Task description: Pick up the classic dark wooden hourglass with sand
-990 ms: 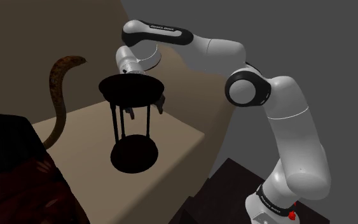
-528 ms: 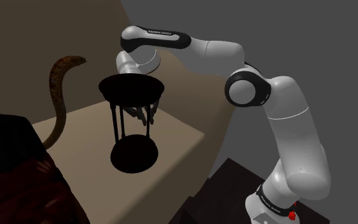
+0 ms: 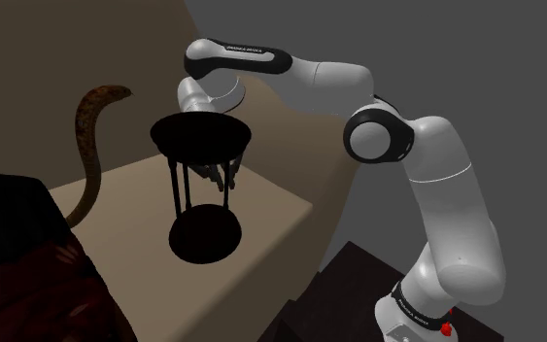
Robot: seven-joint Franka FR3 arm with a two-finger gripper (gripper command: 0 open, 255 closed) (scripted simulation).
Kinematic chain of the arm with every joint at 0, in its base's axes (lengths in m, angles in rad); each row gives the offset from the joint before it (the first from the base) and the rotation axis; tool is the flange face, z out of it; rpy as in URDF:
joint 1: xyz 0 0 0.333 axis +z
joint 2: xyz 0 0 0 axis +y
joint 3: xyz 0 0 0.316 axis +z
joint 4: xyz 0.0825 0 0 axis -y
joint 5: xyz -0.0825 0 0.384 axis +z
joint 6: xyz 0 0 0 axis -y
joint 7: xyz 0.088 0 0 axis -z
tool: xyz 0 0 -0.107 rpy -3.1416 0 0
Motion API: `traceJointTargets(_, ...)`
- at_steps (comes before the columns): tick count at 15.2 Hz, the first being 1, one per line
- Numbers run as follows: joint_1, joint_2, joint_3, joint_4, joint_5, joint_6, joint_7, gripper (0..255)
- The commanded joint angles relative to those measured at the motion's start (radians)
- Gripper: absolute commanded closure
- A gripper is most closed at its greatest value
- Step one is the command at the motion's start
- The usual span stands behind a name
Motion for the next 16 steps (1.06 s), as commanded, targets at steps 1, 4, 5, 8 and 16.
traceJointTargets(1,-0.002,-0.002,0.003,0.014,0.010,-0.011,0.016,255)
traceJointTargets(4,-0.007,-0.004,0.009,0.046,0.030,-0.033,0.051,255)
traceJointTargets(5,-0.008,-0.003,0.011,0.057,0.037,-0.041,0.063,255)
traceJointTargets(8,-0.013,-0.001,0.019,0.094,0.060,-0.063,0.102,255)
traceJointTargets(16,-0.021,0.016,0.038,0.187,0.113,-0.109,0.195,255)
